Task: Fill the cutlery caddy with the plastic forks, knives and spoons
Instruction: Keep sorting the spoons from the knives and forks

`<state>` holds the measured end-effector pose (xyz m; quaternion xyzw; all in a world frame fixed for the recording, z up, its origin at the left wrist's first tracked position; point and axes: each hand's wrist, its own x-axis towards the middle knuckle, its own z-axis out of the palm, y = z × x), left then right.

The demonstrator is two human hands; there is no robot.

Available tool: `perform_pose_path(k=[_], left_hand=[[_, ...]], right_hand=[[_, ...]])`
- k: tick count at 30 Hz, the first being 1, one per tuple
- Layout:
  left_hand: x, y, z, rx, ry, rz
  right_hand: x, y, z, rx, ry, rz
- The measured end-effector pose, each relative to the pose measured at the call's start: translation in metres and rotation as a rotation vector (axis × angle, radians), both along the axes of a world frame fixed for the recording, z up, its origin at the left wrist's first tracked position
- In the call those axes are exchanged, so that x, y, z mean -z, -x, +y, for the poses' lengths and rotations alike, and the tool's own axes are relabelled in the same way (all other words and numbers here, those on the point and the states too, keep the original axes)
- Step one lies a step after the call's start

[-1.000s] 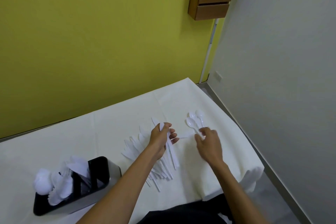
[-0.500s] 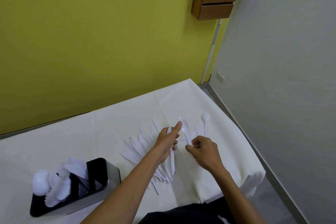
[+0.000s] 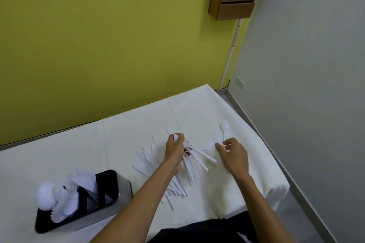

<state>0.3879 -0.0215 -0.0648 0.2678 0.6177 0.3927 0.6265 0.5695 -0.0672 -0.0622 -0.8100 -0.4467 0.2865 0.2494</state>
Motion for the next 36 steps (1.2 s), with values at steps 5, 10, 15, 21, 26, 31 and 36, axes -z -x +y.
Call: perform_pose_path(k=[5, 10, 15, 21, 26, 31, 36], left_hand=[[-0.001, 0.003, 0.001, -0.084, 0.092, -0.258], [-0.004, 0.010, 0.004, -0.156, 0.119, -0.237], [-0.008, 0.015, 0.004, -0.019, 0.088, 0.039], [-0.017, 0.039, 0.003, -0.034, -0.050, 0.184], [-0.033, 0.086, 0.012, -0.361, -0.178, 0.361], [-0.058, 0.104, 0.012, -0.401, -0.228, 0.164], [-0.065, 0.110, 0.002, -0.405, -0.218, 0.059]], right_hand=[[0.022, -0.014, 0.011, -0.088, 0.200, -0.256], [0.012, -0.017, 0.016, -0.169, 0.257, -0.305], [-0.029, 0.018, -0.008, -0.383, 0.116, 0.244], [-0.013, 0.067, -0.017, -0.578, 0.043, 0.251], [0.033, 0.102, -0.025, -0.937, -0.194, -0.301], [0.056, 0.113, -0.028, -1.075, -0.081, -0.490], [0.058, 0.103, -0.024, -0.948, -0.051, -0.524]])
